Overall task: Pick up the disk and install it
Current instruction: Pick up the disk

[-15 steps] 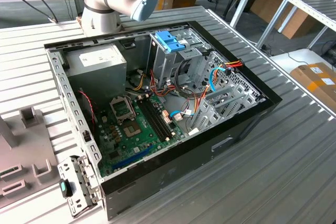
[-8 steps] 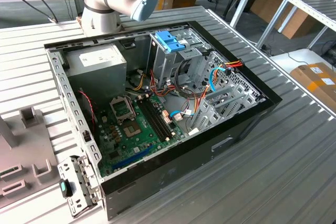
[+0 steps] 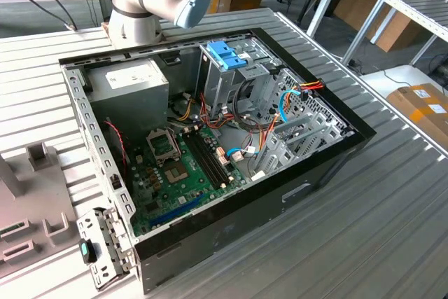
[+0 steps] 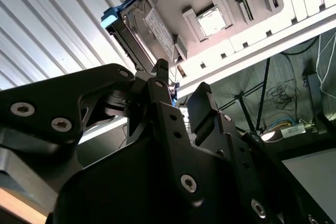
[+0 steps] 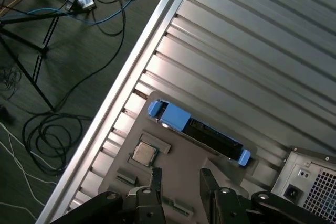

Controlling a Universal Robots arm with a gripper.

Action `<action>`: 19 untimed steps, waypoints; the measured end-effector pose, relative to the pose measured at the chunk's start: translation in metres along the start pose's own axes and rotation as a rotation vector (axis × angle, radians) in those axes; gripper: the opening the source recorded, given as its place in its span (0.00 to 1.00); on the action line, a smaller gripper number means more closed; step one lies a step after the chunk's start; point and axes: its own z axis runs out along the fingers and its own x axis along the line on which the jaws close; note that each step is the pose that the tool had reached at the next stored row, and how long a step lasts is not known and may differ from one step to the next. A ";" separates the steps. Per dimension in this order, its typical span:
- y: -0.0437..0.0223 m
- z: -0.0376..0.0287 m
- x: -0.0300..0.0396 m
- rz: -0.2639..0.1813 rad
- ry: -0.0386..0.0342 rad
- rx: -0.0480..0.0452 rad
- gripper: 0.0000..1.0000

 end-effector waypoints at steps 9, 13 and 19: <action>0.0000 0.0000 0.0000 -0.086 0.0039 -0.0021 0.42; 0.0000 0.0000 0.0000 -0.115 0.0052 -0.0028 0.42; 0.0000 0.0000 0.0000 -0.161 0.0071 -0.0039 0.42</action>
